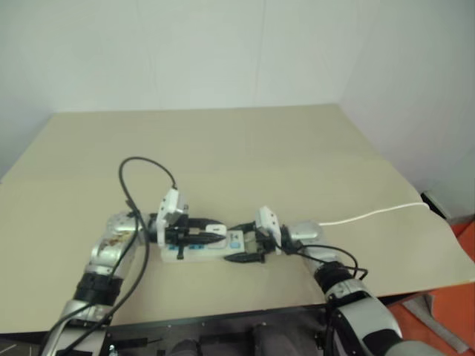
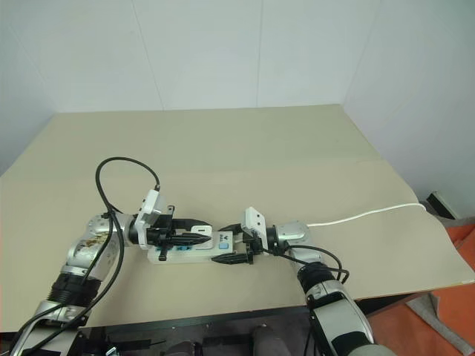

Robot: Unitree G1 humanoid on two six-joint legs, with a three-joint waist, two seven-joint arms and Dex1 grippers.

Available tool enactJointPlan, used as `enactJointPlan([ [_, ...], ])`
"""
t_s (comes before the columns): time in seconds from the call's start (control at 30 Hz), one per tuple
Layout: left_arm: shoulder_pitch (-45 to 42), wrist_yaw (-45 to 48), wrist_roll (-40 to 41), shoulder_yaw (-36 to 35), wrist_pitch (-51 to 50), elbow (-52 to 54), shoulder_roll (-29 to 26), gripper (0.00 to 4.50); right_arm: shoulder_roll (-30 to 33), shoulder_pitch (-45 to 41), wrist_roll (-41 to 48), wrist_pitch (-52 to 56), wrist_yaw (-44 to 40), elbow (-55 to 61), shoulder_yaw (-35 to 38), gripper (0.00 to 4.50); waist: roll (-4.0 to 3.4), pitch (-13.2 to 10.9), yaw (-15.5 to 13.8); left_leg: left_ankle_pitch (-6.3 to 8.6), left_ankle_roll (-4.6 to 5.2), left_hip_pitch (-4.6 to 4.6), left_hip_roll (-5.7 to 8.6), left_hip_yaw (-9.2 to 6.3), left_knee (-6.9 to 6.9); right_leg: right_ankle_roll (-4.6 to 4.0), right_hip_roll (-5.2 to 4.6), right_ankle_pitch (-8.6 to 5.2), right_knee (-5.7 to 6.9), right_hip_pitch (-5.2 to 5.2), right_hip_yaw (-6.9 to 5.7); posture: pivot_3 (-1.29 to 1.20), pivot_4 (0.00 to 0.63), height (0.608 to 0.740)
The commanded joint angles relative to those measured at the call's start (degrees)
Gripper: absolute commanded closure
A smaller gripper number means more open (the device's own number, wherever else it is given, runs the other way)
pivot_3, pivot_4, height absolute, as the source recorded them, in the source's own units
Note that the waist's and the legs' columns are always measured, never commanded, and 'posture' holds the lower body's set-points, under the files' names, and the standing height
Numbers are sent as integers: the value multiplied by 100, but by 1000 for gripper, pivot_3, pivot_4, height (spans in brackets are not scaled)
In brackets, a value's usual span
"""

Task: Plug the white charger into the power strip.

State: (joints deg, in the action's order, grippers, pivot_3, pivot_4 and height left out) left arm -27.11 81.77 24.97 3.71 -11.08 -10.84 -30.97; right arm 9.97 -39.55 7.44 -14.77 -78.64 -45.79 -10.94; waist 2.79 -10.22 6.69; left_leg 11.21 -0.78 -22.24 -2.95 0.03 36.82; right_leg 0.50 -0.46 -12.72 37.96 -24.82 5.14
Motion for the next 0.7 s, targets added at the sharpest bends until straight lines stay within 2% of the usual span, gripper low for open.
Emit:
enactJointPlan([
  [0.03,-71,51,-37,5,123,-43,-27,3472,11,128,-199,127,-114,-88,-250,1094,0,0,2,0,0,0,0,0,0,0,0,0,0,0,0,0,150,740],
  [0.7,228,223,-347,251,616,-602,-146,3472,26,105,-184,142,-132,-84,-267,1094,0,1,28,0,0,7,0,1,-5,-1,1,-1,-1,3,1,0,150,740],
])
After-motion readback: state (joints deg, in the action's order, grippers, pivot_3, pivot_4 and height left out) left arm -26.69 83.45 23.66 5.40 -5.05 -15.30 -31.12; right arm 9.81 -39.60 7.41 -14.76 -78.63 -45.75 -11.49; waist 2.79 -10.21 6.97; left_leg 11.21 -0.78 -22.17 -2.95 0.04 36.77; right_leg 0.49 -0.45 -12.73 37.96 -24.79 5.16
